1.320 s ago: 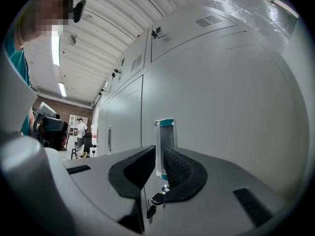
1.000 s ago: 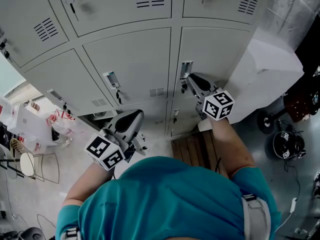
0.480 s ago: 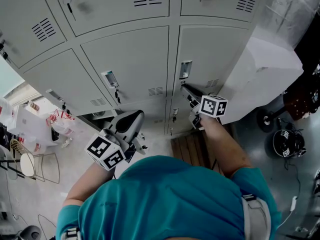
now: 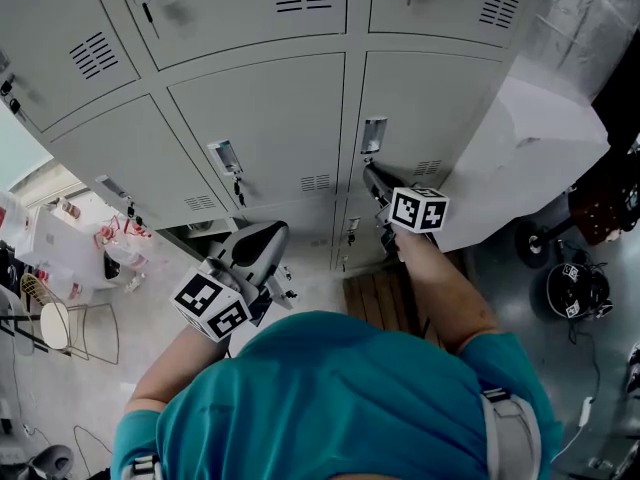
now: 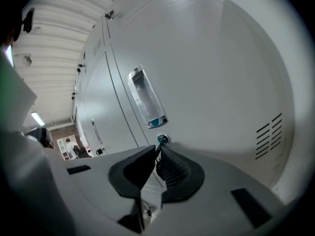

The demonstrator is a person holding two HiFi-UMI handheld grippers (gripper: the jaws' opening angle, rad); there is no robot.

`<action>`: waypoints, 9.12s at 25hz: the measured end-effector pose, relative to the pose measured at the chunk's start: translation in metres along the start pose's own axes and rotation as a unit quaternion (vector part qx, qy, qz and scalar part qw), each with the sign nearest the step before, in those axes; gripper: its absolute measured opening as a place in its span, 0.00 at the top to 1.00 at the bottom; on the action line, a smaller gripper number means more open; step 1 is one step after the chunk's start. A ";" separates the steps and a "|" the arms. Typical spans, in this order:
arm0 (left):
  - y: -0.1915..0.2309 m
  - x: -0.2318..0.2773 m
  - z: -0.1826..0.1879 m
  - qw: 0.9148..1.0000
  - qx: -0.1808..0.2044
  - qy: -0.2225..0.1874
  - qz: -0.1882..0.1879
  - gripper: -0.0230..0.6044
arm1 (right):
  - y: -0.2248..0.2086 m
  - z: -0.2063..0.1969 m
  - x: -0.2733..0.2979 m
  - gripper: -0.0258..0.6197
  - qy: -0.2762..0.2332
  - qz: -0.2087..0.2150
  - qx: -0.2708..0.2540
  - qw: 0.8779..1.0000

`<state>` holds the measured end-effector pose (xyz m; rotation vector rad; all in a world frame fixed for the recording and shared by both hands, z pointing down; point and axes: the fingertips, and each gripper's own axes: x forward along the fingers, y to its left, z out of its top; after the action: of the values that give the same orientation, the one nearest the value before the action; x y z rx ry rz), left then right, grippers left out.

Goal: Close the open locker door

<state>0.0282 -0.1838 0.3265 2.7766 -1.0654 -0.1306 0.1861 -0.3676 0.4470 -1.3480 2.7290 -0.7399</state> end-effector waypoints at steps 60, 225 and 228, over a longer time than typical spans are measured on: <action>0.012 -0.005 -0.003 1.000 -0.012 0.008 -0.006 0.96 | -0.001 -0.003 0.007 0.92 0.051 -0.145 -0.272 0.950; 0.354 -0.490 -0.343 0.910 -0.196 0.104 0.350 0.96 | 0.365 -0.523 0.329 0.93 0.248 0.218 -0.330 0.884; 0.358 -0.491 -0.344 0.911 -0.198 0.103 0.346 0.96 | 0.362 -0.520 0.342 0.89 0.244 0.187 -0.315 0.898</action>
<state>-0.5221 -0.0749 0.7412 1.8804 -1.6617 0.0369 -0.4096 -0.2257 0.8253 -0.6564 3.6884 -0.1620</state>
